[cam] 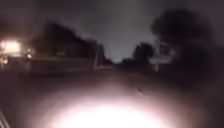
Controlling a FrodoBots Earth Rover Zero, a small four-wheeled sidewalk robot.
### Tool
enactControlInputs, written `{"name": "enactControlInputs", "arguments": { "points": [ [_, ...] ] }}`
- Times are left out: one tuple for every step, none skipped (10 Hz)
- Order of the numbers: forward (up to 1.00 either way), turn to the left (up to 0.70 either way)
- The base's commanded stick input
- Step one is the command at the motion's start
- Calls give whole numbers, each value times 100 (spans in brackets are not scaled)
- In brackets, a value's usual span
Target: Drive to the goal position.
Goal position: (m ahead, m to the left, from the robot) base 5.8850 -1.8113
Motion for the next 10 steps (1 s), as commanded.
{"name": "enactControlInputs", "arguments": {
  "points": [
    [70,0],
    [70,0],
    [70,0],
    [70,0],
    [70,0],
    [70,0],
    [70,0],
    [70,0],
    [70,0],
    [70,0]
  ]
}}
